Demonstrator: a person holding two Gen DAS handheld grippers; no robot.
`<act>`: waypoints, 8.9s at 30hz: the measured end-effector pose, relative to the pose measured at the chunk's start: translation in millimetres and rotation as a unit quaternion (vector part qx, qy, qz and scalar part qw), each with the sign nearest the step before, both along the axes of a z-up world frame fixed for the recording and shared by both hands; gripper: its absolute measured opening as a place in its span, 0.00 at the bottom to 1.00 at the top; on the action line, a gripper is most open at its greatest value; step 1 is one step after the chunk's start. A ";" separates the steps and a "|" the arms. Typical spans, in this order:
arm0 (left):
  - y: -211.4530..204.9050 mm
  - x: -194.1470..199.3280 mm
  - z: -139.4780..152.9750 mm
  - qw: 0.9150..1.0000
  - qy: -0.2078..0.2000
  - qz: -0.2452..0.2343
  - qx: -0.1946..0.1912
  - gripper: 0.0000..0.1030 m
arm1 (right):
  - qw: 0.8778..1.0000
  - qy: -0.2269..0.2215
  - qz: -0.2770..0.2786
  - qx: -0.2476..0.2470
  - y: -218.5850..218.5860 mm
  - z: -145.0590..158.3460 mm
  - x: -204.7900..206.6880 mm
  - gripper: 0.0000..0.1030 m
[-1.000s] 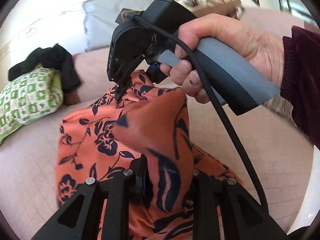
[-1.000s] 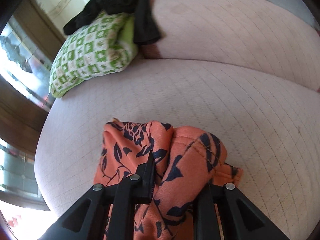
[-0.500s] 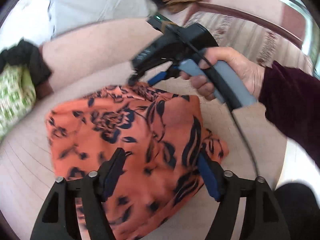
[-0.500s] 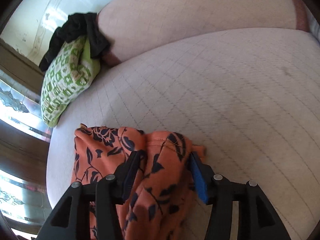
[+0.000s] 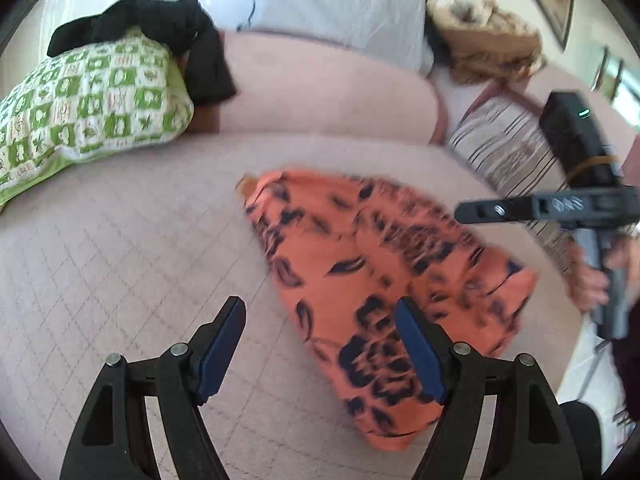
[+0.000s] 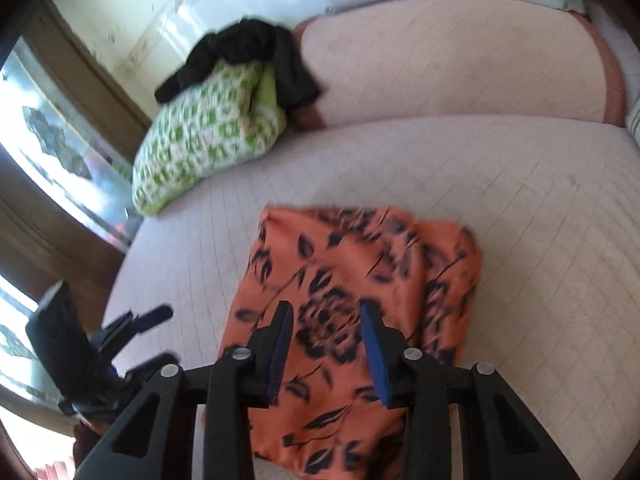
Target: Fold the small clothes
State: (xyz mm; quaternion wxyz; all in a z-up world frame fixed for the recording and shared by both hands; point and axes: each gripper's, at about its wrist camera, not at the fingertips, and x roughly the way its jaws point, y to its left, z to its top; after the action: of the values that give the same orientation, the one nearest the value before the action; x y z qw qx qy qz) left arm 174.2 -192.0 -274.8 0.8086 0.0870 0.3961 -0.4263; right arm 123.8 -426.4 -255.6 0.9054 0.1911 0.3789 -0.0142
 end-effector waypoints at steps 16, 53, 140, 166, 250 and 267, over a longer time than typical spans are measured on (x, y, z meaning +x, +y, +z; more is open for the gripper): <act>-34.8 -30.6 -32.3 0.989 -0.012 -0.108 0.103 0.75 | 0.992 0.120 -0.013 -0.039 28.6 -68.5 -62.0 0.13; -46.4 -23.6 -47.9 0.989 0.004 -0.106 0.102 0.80 | 0.990 0.128 -0.022 0.060 2.2 -51.3 154.0 0.12; -58.9 16.3 -35.7 0.971 -0.070 0.173 0.146 0.97 | 0.971 0.001 -0.151 0.188 -41.1 -22.8 -30.0 0.18; -60.0 -2.1 -43.3 0.959 -0.121 0.155 0.205 0.98 | 0.966 0.151 -0.106 0.183 -43.2 -48.5 -53.9 0.16; -41.0 12.8 -39.6 0.980 -0.048 0.137 0.139 1.00 | 0.971 0.030 -0.139 0.192 -73.2 -25.7 -74.5 0.83; -49.9 15.4 -41.3 0.993 0.052 0.063 0.080 1.00 | 0.931 0.054 -0.138 0.333 -136.9 -92.1 -78.2 0.82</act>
State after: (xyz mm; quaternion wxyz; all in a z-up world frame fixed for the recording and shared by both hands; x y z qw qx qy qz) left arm 189.6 -241.9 -316.0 0.8027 0.1036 0.4751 -0.3452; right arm 45.6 -563.3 -347.7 0.7570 0.5312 0.3798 -0.0226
